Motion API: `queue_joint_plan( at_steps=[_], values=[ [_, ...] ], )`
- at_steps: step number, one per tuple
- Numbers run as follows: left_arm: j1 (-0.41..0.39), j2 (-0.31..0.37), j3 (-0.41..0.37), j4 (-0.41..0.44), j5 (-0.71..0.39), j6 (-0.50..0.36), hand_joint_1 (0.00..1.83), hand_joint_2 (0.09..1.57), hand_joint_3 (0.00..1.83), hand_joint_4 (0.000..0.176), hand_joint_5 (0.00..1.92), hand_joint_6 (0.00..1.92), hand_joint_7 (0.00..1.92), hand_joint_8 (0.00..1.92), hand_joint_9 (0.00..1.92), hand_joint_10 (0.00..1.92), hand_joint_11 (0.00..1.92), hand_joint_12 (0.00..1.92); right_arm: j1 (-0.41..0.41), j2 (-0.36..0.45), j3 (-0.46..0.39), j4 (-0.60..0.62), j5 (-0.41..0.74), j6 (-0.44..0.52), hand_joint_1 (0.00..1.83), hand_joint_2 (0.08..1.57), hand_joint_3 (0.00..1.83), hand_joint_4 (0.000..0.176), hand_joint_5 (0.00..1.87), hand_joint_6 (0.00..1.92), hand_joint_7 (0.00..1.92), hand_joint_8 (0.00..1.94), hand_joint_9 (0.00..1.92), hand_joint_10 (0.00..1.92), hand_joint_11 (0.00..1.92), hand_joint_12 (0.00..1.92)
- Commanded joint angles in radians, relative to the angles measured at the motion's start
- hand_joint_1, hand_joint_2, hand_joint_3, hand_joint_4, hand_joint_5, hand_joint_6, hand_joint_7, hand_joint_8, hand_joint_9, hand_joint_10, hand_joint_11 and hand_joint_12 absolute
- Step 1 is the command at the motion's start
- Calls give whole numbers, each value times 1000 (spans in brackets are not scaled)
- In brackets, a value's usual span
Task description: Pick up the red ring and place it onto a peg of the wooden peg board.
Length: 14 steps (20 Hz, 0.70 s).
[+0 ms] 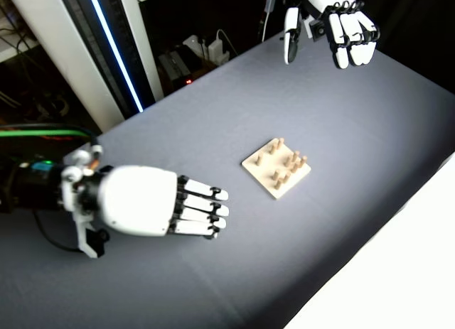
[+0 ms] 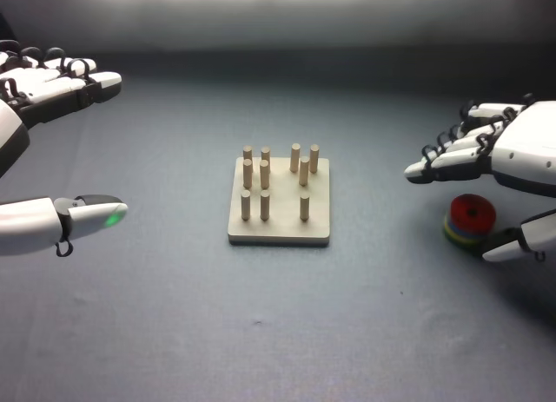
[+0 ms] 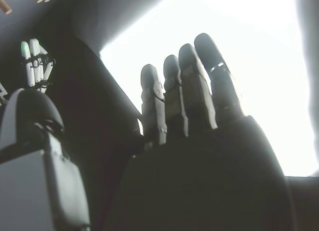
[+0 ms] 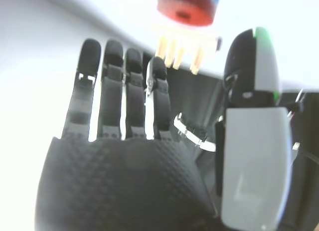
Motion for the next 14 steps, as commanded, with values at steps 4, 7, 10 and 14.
queue_joint_plan(
  at_steps=[4,7,10,14],
  values=[
    [-10,-5,7,5,-110,-8,698,999,0,0,421,3,303,0,289,9,0,889,13,-3,20,22,42,2,1100,927,0,49,525,14,648,58,692,110,169,1503],
    [-10,-6,8,5,-109,-10,713,996,0,0,427,3,300,1,293,6,0,923,13,-7,29,22,25,2,1107,953,1,20,588,4,637,194,395,908,158,1604],
    [-10,-8,8,6,-109,-11,705,990,0,0,423,1,292,2,293,3,0,900,13,-14,33,22,21,2,1080,959,0,12,633,0,404,885,328,1287,178,1765],
    [-10,-10,9,6,-108,-13,670,1000,1,0,416,0,294,1,291,1,0,888,13,-17,33,22,21,2,1061,966,0,33,657,1,454,718,374,1078,201,1632]
  ],
)
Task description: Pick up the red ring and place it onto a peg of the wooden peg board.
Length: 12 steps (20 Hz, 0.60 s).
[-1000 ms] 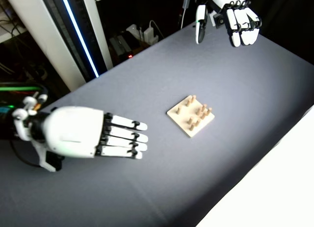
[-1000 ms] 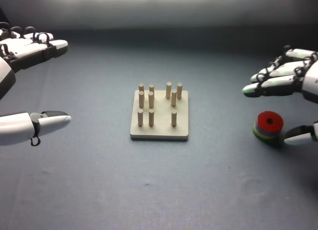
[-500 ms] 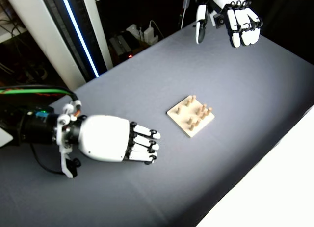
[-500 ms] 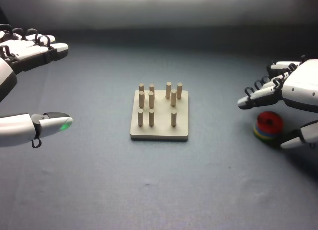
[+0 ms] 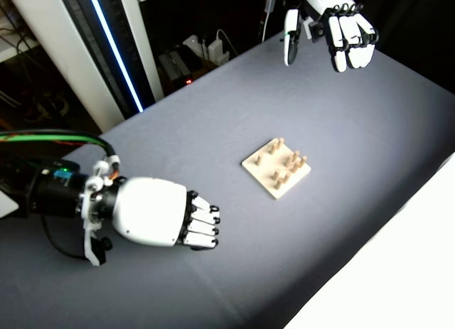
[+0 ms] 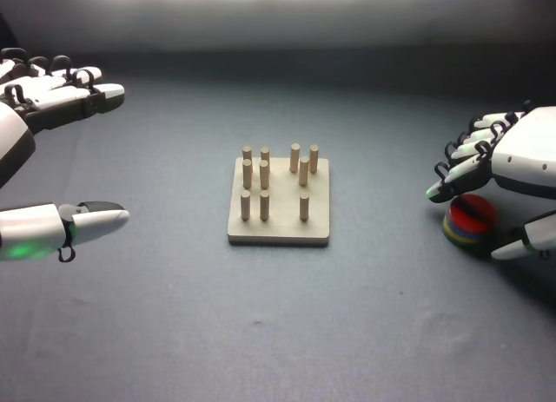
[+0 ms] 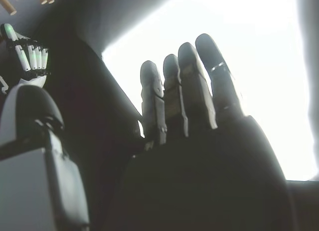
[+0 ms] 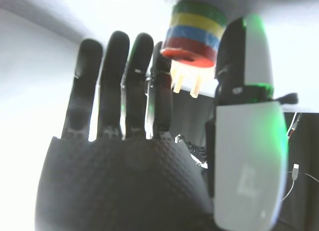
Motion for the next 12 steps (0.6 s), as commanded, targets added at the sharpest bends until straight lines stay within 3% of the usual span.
queue_joint_plan(
  at_steps=[1,3,4,5,6,7,8,9,10,12],
  values=[
    [-10,-2,7,2,-123,-3,658,995,0,4,416,0,300,1,301,4,0,906,12,3,4,26,85,1,1055,966,0,33,655,2,493,563,400,920,196,1549],
    [-10,-2,7,2,-123,-5,683,1000,0,0,409,0,293,0,301,1,0,928,12,1,4,26,85,1,1057,958,0,23,682,4,579,403,455,797,200,1503],
    [-10,-2,7,2,-122,-5,646,997,0,15,413,1,302,2,317,5,0,971,12,1,4,26,85,1,1089,955,0,0,726,5,644,345,500,765,241,1475],
    [-10,-2,7,2,-122,-5,622,1001,1,19,413,0,304,1,324,5,0,998,12,0,4,26,85,1,1087,961,0,3,751,5,672,318,511,768,234,1482],
    [-10,-2,6,2,-122,-6,619,1004,2,5,422,4,309,3,327,6,0,1003,12,0,4,26,85,1,1119,981,1,0,809,8,741,276,553,742,251,1428],
    [-10,-2,6,2,-122,-6,652,1007,1,10,416,1,294,0,306,1,0,975,12,0,4,26,83,1,1164,998,1,0,888,17,851,198,654,627,294,1340],
    [-10,-2,6,2,-122,-7,646,1010,2,2,417,1,293,1,305,2,0,972,12,0,4,26,82,1,1150,1073,0,0,1007,700,957,104,763,444,310,1237],
    [-10,-2,6,2,-122,-7,673,999,0,0,424,4,301,4,307,2,0,972,12,0,4,26,81,1,1225,1073,0,0,1010,903,1115,555,933,420,479,1262],
    [-10,-2,6,2,-122,-8,680,995,0,3,419,1,297,1,292,4,0,927,12,-1,4,26,80,1,1355,1065,0,0,1016,918,1187,572,948,950,613,1282],
    [-10,-2,6,2,-122,-8,666,1005,3,0,421,0,313,3,310,8,0,949,12,-3,4,26,79,1,1385,1066,0,0,1027,859,1170,661,941,1124,677,1300]
  ],
)
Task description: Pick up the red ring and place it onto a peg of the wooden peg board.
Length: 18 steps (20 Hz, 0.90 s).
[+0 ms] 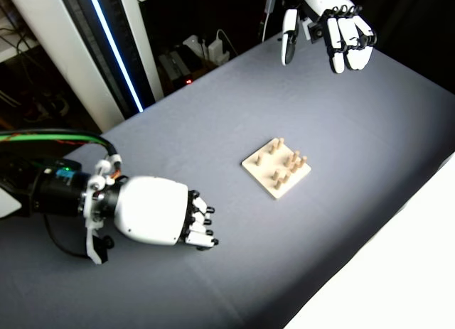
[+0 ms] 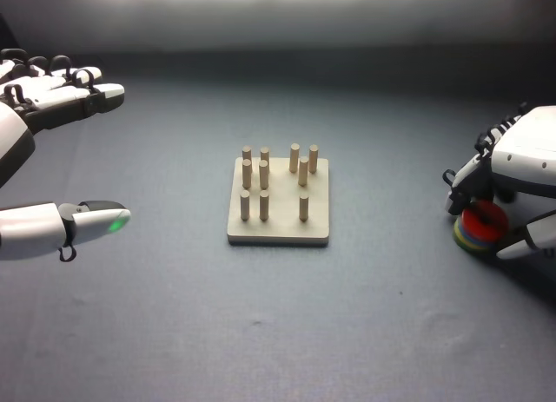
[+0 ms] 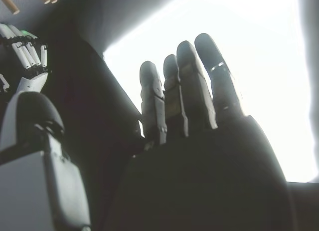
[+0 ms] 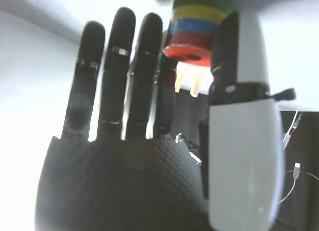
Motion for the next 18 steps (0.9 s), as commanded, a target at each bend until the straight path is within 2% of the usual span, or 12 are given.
queue_joint_plan(
  at_steps=[1,5,6,7,8,9,10,11,12,14,17,18],
  values=[
    [-10,-2,6,2,-122,-3,668,1002,1,0,422,0,316,2,311,6,0,934,12,-2,5,22,79,1,1390,1062,0,0,1018,834,1172,654,970,1137,721,1313],
    [-10,-3,7,0,-123,-3,715,984,0,11,437,4,320,2,309,1,0,962,28,-2,0,23,106,1,1382,1101,2,0,929,869,1042,960,937,1231,797,1370],
    [-9,-3,7,-1,-125,-3,692,984,0,6,440,4,320,2,309,1,0,961,39,-2,-5,29,130,1,1283,1092,0,0,994,813,1075,1007,954,1057,729,1399],
    [-6,-2,6,-5,-129,-3,685,988,0,0,444,6,323,3,318,5,0,961,53,-2,-11,36,161,1,1274,1094,0,0,1015,748,1062,1083,962,1056,713,1488],
    [-3,-2,5,-10,-134,-3,678,988,0,6,439,2,318,1,312,2,0,945,66,-3,-16,38,181,1,1270,1069,0,0,1051,738,1139,913,1020,966,735,1444],
    [6,-1,2,-18,-141,-3,662,989,0,17,434,0,312,0,310,0,0,940,86,-5,-20,38,206,1,1281,1071,0,0,1090,600,1105,1033,1027,1164,784,1608],
    [15,1,-1,-26,-148,-4,657,999,2,13,429,0,315,1,302,1,0,909,109,-5,-20,35,224,1,1278,1050,0,0,1109,629,1163,892,1035,1160,800,1547],
    [15,1,-3,-31,-153,-4,648,999,1,13,429,0,313,0,285,2,0,863,125,-8,-20,30,233,1,1283,1066,1,0,1164,478,1064,1116,994,1287,772,1609],
    [18,2,-4,-32,-154,-4,635,992,0,14,431,1,320,1,298,6,0,911,146,-19,-20,23,241,1,1283,1067,1,0,1151,499,1069,1101,936,1174,658,1546],
    [18,2,-3,-35,-155,-4,664,987,0,0,427,1,331,1,326,6,0,1007,174,-43,-14,15,244,1,1253,1074,0,0,1022,823,1137,870,1013,798,681,1340],
    [25,1,-3,-45,-162,-3,690,997,2,1,386,0,308,1,299,3,0,946,208,-92,6,-1,242,1,1266,1035,0,0,1089,753,1255,612,1177,540,835,1198],
    [30,1,-4,-48,-163,-3,715,1002,2,17,372,0,302,0,300,2,0,916,216,-109,10,-7,238,1,1371,1030,2,0,1066,833,1285,373,1111,845,849,1094]
  ],
)
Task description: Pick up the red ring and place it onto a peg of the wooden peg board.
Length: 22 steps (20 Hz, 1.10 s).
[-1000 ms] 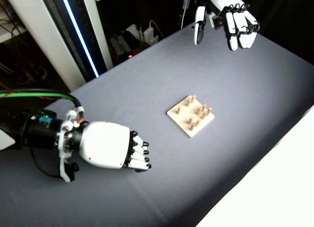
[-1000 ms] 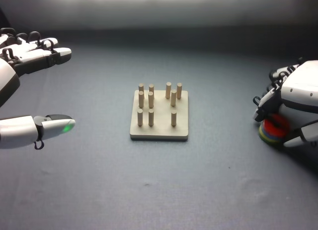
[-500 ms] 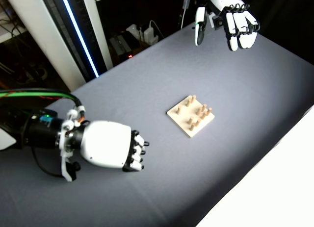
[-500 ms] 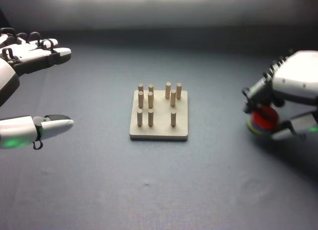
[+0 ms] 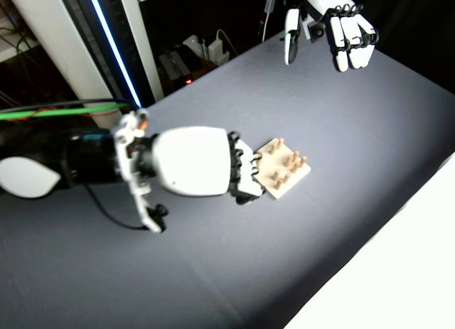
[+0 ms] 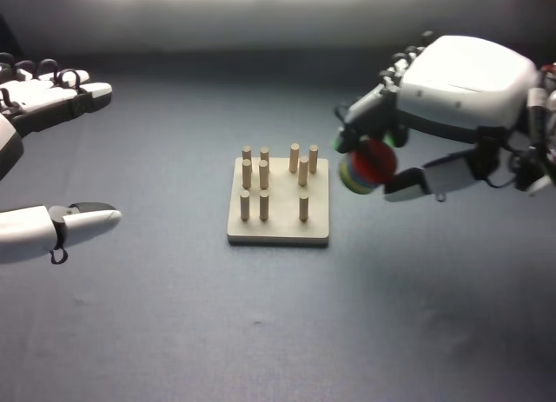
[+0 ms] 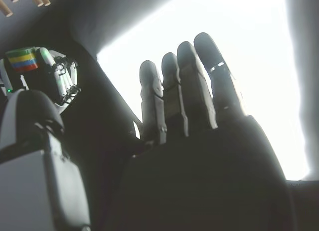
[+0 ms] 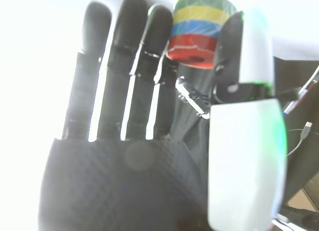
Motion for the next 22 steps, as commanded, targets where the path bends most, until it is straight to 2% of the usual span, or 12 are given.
queue_joint_plan(
  at_steps=[1,3,5,7,8,13,14,15,17,18,19,22],
  values=[
    [-1,2,1,-6,-129,-2,730,1014,3,22,350,1,274,3,268,4,0,822,19,-5,5,25,102,1,1394,1029,0,0,1087,738,1276,362,1101,972,900,1180],
    [4,2,1,-15,-132,-2,760,1016,1,7,363,4,284,5,283,8,0,830,33,-29,9,6,91,1,1279,1010,0,0,1190,593,1297,499,1205,621,940,1275],
    [13,4,-1,-23,-139,-2,747,1023,1,46,341,0,271,0,285,2,0,834,38,-60,19,-4,80,1,1298,985,0,0,1318,267,1332,548,1295,687,1042,1334],
    [15,4,-2,-25,-139,-2,749,1032,2,48,330,0,268,0,283,1,0,863,38,-75,24,-5,74,1,1301,1013,1,0,1398,21,1172,917,1135,1071,991,1551],
    [15,4,-2,-25,-137,-2,756,1027,0,27,357,4,292,4,315,9,0,943,39,-87,28,-7,61,1,1301,1020,1,0,1394,10,1148,973,1112,1232,1006,1641],
    [17,2,1,-29,-135,-2,738,1036,0,42,345,2,278,2,296,6,0,879,39,-124,51,-22,25,1,1303,1012,0,0,1399,10,1187,891,1107,1140,958,1581],
    [17,1,1,-29,-135,-2,751,1037,0,42,343,0,267,1,287,1,0,867,39,-129,55,-25,17,1,1243,976,0,0,1455,45,1076,1445,1096,1709,1102,1853],
    [17,0,2,-29,-135,-2,761,1037,0,34,344,0,259,1,274,1,0,829,39,-133,61,-26,11,1,1232,967,0,0,1465,59,1054,1663,1137,1879,1209,1907],
    [17,-3,4,-29,-133,-2,732,1034,0,31,351,2,277,4,293,6,0,866,39,-143,72,-26,2,1,1282,1025,3,0,1374,67,1074,1153,1030,1504,975,1777],
    [17,-3,5,-29,-132,-2,748,1023,0,11,374,3,301,4,329,11,0,958,39,-147,75,-26,-1,1,1288,1054,1,0,1348,44,1040,1189,1050,1538,1006,1816],
    [17,-3,5,-29,-132,-2,721,1022,0,23,370,0,289,1,309,3,0,946,40,-150,78,-26,-4,1,1239,987,0,0,1400,157,1071,1168,1062,1566,1011,1830],
    [17,-4,6,-29,-133,-3,729,1018,0,7,382,2,282,0,281,1,0,879,44,-162,89,-26,-13,1,1299,1015,0,0,1390,44,1169,909,1095,1235,996,1616]
  ],
)
